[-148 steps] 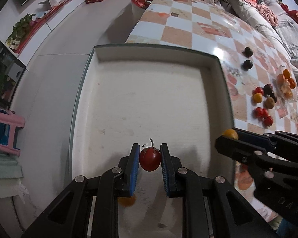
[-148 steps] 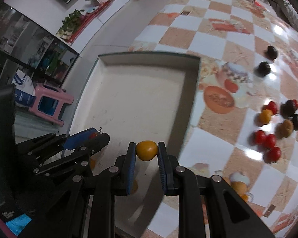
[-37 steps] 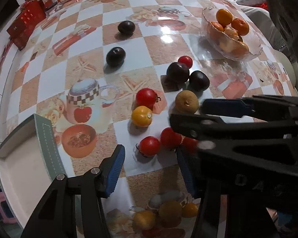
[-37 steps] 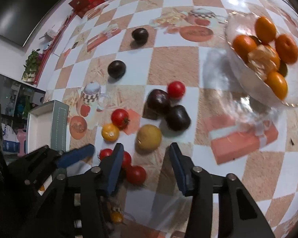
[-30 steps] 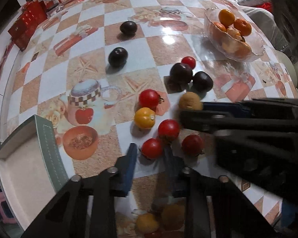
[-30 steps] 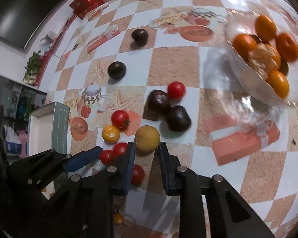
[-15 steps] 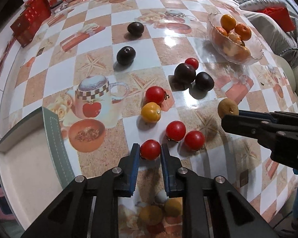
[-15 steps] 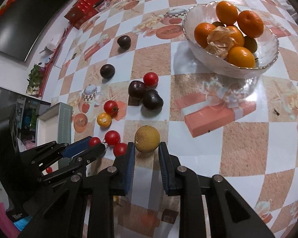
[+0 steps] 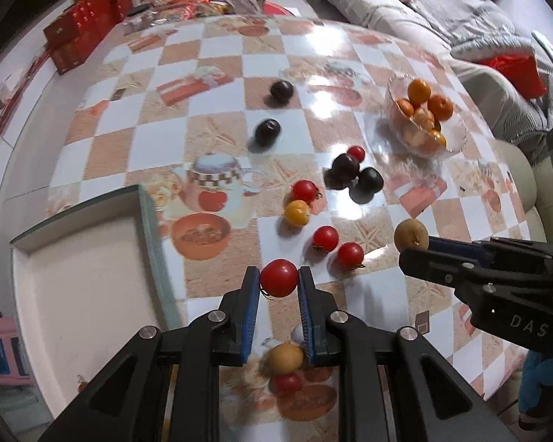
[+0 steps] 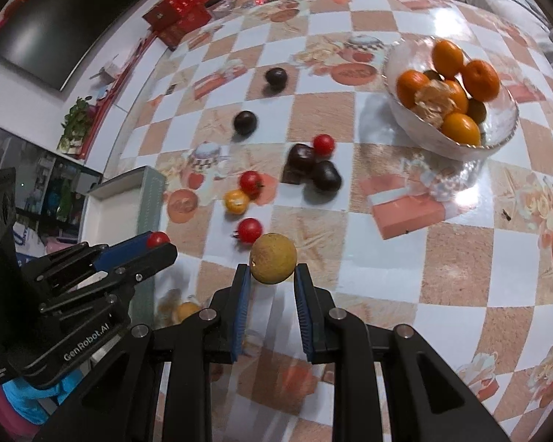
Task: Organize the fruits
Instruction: 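Carry the red tomato and yellow-green fruit toward the white tray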
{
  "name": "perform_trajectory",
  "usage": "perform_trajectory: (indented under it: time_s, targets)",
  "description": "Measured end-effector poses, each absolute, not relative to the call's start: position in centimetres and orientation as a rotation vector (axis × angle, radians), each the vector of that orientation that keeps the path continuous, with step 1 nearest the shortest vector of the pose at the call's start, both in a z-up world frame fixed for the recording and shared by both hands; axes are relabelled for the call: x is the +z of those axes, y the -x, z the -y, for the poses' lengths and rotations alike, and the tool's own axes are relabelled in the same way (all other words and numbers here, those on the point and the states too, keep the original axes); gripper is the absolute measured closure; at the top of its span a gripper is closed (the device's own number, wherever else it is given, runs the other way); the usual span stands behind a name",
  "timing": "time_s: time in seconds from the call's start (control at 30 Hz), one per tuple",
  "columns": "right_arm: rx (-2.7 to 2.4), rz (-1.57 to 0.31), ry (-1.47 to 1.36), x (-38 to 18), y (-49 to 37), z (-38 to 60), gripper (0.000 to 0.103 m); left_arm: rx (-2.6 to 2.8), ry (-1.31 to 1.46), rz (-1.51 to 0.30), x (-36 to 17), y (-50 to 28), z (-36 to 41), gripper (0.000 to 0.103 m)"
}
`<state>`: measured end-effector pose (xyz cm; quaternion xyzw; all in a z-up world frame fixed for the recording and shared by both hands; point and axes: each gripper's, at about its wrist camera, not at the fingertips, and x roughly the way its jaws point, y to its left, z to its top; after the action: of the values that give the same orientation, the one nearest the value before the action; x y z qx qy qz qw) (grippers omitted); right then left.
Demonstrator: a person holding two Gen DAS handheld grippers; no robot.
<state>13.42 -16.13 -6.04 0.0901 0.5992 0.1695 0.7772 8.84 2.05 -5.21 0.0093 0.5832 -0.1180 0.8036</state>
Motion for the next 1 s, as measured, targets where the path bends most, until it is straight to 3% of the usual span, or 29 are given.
perform_trajectory:
  time_s: [0.53,1.0]
  targets:
    - [0.499,-1.249,-0.089,-2.5,-11.8,8.2,0.077,-0.112,0.06,-1.192,-2.6,-5.2,-10.5,0.081]
    - [0.624,-1.252,0.013,-2.4,-10.6,-0.4,0.077,0.017,0.105,-1.19,-3.4,-3.5,-17.5,0.081]
